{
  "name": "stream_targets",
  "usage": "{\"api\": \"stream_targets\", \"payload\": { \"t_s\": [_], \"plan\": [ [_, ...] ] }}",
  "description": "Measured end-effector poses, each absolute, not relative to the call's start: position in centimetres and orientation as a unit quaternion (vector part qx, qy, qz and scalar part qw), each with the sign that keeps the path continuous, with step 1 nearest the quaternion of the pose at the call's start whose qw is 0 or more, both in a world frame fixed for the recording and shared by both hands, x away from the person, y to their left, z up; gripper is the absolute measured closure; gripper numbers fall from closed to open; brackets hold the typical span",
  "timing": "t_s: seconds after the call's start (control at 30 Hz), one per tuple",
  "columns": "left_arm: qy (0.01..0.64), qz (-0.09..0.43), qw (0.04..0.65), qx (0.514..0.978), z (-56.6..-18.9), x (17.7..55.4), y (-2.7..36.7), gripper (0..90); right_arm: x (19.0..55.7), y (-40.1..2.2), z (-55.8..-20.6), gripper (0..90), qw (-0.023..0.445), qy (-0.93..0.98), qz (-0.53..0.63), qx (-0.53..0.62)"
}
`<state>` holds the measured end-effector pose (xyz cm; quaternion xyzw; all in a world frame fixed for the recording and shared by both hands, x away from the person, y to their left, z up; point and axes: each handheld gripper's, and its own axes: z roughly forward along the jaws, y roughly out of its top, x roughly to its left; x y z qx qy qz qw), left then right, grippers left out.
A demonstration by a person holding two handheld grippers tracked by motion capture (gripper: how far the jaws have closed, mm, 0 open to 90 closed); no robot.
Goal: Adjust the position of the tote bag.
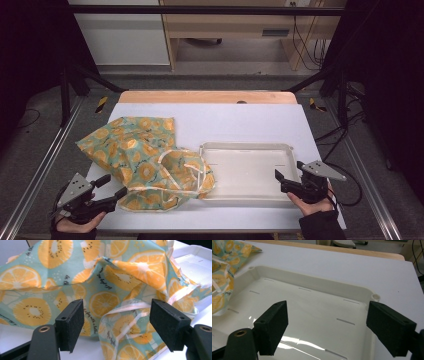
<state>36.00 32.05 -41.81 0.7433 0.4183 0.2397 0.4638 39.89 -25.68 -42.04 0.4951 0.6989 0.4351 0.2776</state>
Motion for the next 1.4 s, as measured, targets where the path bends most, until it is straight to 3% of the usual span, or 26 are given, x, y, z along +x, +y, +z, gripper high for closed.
{"api": "stream_targets", "payload": {
  "t_s": [0.4,0.73,1.07,1.4],
  "plan": [
    [0.409,0.235,0.440,0.764,-42.8,36.5,30.9,29.9,39.6,-23.6,-41.4,23.7,0.265,0.714,0.448,0.467],
    [0.417,0.239,0.432,0.763,-43.6,37.5,30.8,37.8,39.6,-21.0,-41.3,29.8,0.246,0.735,0.457,0.437],
    [0.419,0.237,0.435,0.761,-43.7,37.9,31.0,64.4,40.0,-17.4,-40.6,36.2,0.224,0.747,0.479,0.404],
    [0.429,0.229,0.438,0.756,-43.6,37.8,31.4,83.4,40.4,-12.7,-39.1,39.7,0.202,0.761,0.499,0.362]
  ]
}}
